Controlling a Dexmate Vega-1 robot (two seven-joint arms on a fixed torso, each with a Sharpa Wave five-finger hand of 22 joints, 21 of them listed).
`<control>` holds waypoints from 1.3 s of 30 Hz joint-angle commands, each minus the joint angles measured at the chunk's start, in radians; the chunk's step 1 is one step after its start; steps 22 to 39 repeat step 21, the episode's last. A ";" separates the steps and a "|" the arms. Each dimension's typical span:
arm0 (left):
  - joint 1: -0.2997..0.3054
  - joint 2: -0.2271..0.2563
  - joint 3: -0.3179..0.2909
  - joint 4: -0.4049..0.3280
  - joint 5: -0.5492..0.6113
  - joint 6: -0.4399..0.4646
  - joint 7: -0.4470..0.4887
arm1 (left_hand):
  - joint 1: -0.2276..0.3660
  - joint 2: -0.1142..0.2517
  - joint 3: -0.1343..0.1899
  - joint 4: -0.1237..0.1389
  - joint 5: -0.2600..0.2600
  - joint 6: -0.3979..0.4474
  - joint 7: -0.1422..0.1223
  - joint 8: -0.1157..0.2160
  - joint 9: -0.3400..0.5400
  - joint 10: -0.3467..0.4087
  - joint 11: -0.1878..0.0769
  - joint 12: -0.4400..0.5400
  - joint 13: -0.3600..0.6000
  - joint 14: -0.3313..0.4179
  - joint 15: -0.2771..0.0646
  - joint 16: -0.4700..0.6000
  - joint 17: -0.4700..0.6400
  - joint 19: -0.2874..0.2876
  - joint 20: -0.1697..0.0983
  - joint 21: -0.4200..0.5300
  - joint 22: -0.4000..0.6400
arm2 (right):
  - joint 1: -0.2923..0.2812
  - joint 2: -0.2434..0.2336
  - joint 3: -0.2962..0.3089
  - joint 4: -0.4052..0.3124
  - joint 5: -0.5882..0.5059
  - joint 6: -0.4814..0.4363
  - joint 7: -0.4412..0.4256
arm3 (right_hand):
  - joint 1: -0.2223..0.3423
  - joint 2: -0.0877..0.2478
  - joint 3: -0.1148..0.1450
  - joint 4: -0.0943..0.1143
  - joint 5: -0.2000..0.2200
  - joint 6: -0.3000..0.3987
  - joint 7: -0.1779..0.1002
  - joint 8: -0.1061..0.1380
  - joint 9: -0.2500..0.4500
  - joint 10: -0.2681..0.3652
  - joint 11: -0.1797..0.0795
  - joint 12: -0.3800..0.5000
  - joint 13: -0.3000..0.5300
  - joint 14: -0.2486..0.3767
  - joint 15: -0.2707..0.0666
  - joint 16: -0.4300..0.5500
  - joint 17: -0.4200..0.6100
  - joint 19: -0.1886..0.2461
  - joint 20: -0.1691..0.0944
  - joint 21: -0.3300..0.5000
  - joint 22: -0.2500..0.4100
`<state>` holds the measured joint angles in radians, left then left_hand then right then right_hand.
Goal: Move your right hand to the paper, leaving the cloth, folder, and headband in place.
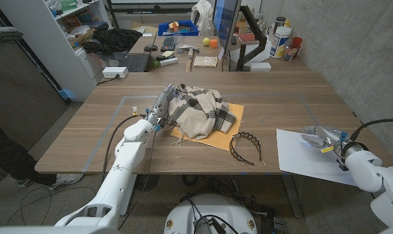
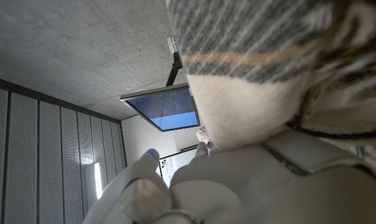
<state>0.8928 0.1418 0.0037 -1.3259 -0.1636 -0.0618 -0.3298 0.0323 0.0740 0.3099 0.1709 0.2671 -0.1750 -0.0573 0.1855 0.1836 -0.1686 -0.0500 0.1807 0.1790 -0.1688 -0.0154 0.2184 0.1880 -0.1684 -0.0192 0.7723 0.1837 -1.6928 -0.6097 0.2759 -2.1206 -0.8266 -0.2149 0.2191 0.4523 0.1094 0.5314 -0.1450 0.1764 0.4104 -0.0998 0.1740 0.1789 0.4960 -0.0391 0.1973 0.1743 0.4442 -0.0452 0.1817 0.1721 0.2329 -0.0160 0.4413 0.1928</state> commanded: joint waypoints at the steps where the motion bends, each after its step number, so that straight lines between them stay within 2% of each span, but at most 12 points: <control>1: -0.012 0.000 0.011 0.017 -0.001 -0.006 -0.019 | -0.001 0.068 -0.003 0.003 0.009 -0.140 -0.005 0.006 0.004 -0.167 0.007 0.006 0.003 -0.175 0.006 -0.002 0.002 -0.174 0.006 -0.003 0.003 | -0.031 0.016 -0.007 -0.019 -0.022 -0.022 -0.005 | 0.022 0.001 -0.001 -0.011 0.003 -0.008 0.004 0.005 0.005 -0.014 0.000 -0.005 0.006 -0.017 -0.057 -0.002 0.002 0.001 0.000 -0.002 0.003; 15: -0.028 0.011 0.002 0.050 -0.008 -0.014 -0.041 | -0.002 0.068 -0.004 0.003 0.010 -0.140 -0.006 0.006 0.004 -0.167 0.006 0.006 0.003 -0.176 0.006 -0.002 0.002 -0.173 0.007 -0.006 0.003 | -0.022 0.010 -0.054 -0.035 -0.072 -0.081 0.030 | 0.051 -0.006 -0.013 -0.021 0.003 -0.020 0.004 0.007 0.005 -0.055 -0.011 -0.013 0.007 -0.069 -0.054 -0.011 0.002 -0.016 0.000 -0.011 0.002; 20: -0.045 0.011 0.000 0.082 -0.011 -0.024 -0.051 | -0.002 0.068 -0.005 0.003 0.010 -0.140 -0.006 0.006 0.004 -0.167 0.006 0.006 0.003 -0.175 0.007 -0.002 0.002 -0.173 0.007 -0.007 0.003 | -0.014 0.001 -0.077 -0.039 -0.104 -0.109 0.045 | 0.082 -0.016 -0.019 -0.029 0.005 -0.042 0.001 0.005 0.005 -0.094 -0.014 -0.016 0.007 -0.115 -0.048 -0.016 0.000 -0.033 -0.003 -0.020 0.002; 21: -0.050 0.011 0.000 0.090 -0.011 -0.027 -0.054 | -0.002 0.068 -0.005 0.003 0.010 -0.139 -0.006 0.006 0.004 -0.167 0.006 0.006 0.003 -0.175 0.007 -0.002 0.002 -0.172 0.006 -0.007 0.003 | -0.013 -0.003 -0.084 -0.040 -0.115 -0.116 0.047 | 0.092 -0.021 -0.021 -0.031 0.006 -0.048 0.000 0.005 0.005 -0.108 -0.021 -0.017 0.007 -0.129 -0.046 -0.016 0.000 -0.036 -0.004 -0.022 0.001; 39: -0.050 0.011 0.000 0.090 -0.011 -0.027 -0.054 | -0.002 0.068 -0.005 0.003 0.010 -0.139 -0.006 0.006 0.004 -0.167 0.006 0.006 0.003 -0.175 0.007 -0.002 0.002 -0.172 0.006 -0.007 0.003 | -0.013 -0.003 -0.084 -0.040 -0.115 -0.116 0.047 | 0.092 -0.021 -0.021 -0.031 0.006 -0.048 0.000 0.005 0.005 -0.108 -0.021 -0.017 0.007 -0.129 -0.046 -0.016 0.000 -0.036 -0.004 -0.022 0.001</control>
